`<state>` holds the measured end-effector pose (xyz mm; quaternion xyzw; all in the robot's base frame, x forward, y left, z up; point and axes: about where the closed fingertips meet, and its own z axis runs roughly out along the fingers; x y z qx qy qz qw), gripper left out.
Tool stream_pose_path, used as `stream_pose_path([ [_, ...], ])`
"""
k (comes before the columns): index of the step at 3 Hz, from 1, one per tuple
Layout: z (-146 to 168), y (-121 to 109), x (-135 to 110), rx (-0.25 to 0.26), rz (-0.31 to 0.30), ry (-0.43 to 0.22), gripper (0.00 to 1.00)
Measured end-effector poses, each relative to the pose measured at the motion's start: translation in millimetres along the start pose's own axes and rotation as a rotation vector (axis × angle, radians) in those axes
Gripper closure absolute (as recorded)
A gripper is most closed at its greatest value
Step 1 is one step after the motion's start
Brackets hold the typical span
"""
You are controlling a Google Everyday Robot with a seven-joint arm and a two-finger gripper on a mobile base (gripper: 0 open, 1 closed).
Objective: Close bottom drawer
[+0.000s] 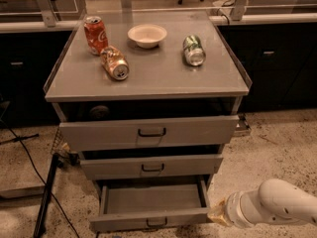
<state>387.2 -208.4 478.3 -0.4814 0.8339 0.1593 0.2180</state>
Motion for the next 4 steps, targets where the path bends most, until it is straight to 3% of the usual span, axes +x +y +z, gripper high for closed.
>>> stream_pose_path([
  [1, 73.2, 8.6, 53.6, -0.026, -0.01, -0.034, 1.0],
  [2, 122.9, 16.4, 85.6, 0.01, -0.027, -0.113, 1.0],
  [3, 145.2, 37.2, 94.7, -0.033, -0.003, -0.127, 1.0],
  [4, 150.4, 37.0, 96.3, -0.039, 0.004, -0.125, 1.0],
])
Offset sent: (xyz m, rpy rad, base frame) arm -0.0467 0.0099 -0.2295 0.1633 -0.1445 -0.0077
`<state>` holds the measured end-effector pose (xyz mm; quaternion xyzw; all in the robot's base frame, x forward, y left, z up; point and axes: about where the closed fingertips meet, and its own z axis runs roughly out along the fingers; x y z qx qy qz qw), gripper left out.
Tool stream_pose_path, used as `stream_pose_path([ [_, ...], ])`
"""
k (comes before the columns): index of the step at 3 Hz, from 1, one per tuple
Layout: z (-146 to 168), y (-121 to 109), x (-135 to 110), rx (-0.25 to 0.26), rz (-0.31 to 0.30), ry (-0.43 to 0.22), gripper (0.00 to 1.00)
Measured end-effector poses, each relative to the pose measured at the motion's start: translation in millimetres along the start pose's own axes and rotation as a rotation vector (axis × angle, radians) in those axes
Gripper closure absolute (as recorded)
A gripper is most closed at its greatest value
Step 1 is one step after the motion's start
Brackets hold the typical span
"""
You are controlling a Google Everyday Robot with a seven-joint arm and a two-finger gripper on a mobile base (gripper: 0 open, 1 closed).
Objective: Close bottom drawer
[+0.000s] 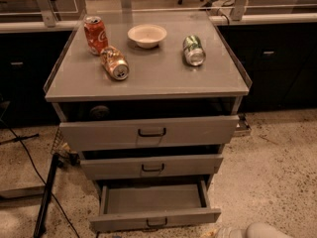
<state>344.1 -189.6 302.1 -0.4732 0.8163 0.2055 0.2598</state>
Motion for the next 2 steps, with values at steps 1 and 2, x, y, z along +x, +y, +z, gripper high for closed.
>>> stream_pose_path([
  [1, 13.2, -4.9, 4.0, 0.007, -0.014, -0.001, 1.0],
  [2, 32.0, -15.4, 7.7, 0.032, -0.055, -0.013, 1.0],
])
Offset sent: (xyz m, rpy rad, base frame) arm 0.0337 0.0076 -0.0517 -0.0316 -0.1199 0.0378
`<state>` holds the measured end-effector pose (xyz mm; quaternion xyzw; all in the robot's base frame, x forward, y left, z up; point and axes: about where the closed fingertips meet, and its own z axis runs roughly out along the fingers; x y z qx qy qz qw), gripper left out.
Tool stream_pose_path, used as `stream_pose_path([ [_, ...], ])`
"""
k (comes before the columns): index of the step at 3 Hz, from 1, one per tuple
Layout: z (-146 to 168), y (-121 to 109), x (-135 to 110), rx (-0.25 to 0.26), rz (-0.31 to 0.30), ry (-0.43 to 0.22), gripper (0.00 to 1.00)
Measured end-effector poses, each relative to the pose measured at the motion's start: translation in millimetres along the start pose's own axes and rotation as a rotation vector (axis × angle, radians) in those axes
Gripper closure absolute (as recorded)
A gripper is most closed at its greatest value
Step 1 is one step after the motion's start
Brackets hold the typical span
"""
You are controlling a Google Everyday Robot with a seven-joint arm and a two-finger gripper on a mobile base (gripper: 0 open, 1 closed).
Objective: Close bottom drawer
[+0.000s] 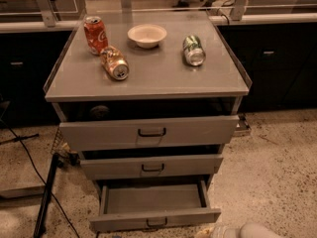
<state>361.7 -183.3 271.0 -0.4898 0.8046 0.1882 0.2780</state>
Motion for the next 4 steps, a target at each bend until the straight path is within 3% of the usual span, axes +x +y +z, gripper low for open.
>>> stream_pose_path([
  [2, 44.2, -26.2, 17.8, 0.053, -0.099, -0.058, 1.0],
  [4, 91.6, -55.4, 39.6, 0.09, -0.153, -0.088, 1.0],
])
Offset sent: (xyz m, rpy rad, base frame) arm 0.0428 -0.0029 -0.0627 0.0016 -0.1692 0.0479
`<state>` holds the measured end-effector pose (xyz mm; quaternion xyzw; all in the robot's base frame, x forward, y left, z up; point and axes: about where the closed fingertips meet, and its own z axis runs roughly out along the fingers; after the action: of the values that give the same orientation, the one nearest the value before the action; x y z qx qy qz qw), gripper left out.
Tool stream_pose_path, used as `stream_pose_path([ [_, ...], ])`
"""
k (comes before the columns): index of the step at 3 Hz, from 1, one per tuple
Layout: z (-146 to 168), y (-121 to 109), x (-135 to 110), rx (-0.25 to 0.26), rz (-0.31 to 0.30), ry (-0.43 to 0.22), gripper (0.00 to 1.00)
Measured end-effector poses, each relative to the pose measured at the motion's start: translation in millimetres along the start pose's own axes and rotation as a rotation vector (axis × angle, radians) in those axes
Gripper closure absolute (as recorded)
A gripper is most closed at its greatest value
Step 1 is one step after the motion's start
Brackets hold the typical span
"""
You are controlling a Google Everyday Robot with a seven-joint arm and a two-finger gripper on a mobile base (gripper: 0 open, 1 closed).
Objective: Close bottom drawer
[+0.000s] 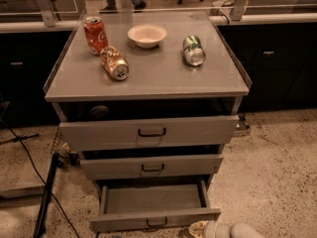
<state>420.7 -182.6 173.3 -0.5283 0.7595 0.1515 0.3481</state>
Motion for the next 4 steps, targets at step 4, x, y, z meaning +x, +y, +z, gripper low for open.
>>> stream_pose_path([
  [4, 29.8, -13.8, -5.1, 0.058, -0.078, -0.046, 1.0],
])
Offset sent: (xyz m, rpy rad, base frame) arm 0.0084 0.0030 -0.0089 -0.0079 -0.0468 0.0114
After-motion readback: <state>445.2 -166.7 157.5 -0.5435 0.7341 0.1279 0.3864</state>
